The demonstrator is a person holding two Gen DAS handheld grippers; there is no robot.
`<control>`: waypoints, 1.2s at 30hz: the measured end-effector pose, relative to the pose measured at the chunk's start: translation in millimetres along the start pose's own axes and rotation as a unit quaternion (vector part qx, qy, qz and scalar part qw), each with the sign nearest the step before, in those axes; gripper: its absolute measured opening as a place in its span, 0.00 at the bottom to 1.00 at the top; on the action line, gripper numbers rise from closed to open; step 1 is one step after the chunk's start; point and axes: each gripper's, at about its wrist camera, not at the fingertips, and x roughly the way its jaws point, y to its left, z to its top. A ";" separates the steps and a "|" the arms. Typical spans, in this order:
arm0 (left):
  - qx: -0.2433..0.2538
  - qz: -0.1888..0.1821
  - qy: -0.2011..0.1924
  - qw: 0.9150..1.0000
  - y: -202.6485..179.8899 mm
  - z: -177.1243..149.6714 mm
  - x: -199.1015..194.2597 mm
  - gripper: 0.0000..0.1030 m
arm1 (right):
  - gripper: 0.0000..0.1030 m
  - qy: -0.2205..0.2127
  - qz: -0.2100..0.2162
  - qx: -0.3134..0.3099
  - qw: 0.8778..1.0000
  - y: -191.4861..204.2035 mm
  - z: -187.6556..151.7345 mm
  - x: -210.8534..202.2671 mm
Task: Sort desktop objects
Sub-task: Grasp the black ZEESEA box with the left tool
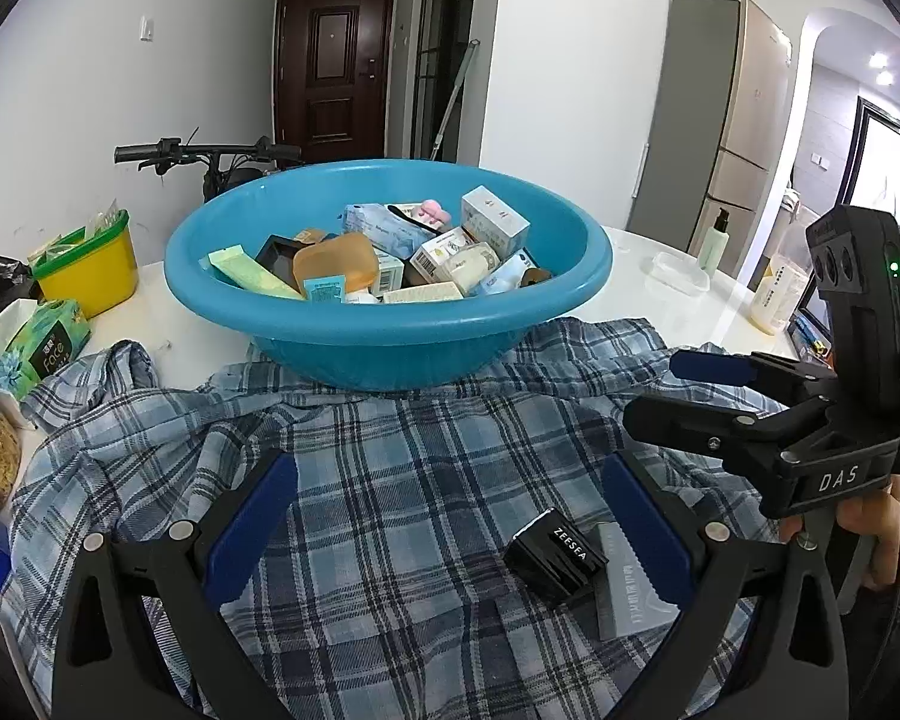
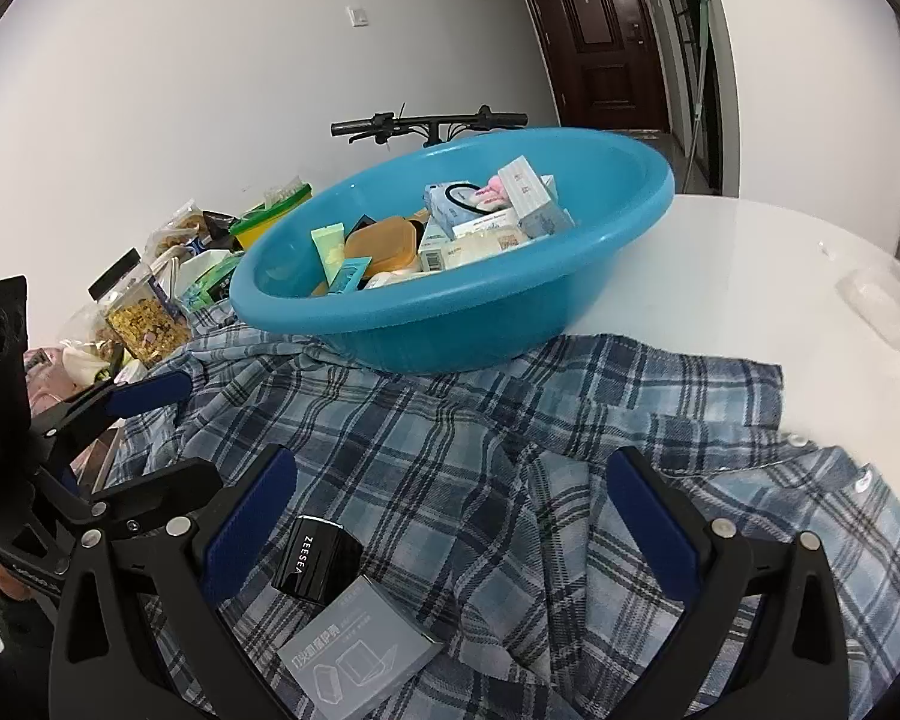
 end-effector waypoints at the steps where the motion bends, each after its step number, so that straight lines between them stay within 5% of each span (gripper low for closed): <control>1: -0.001 0.000 0.000 1.000 0.3 -0.3 0.6 1.00 | 1.00 0.001 0.001 0.002 1.000 -1.1 -0.8 1.3; 23: 0.013 0.001 -0.001 1.000 -0.5 -5.2 5.9 1.00 | 1.00 -0.005 -0.016 0.003 1.000 -4.4 -4.4 -1.9; 33: 0.066 -0.043 0.021 0.997 -27.7 -16.7 13.7 0.99 | 1.00 -0.011 -0.025 0.009 1.000 -8.3 -5.7 -3.9; 36: 0.062 -0.044 0.060 0.995 -32.6 -21.1 29.7 0.65 | 1.00 -0.018 -0.030 0.022 0.999 -14.3 -5.7 -7.9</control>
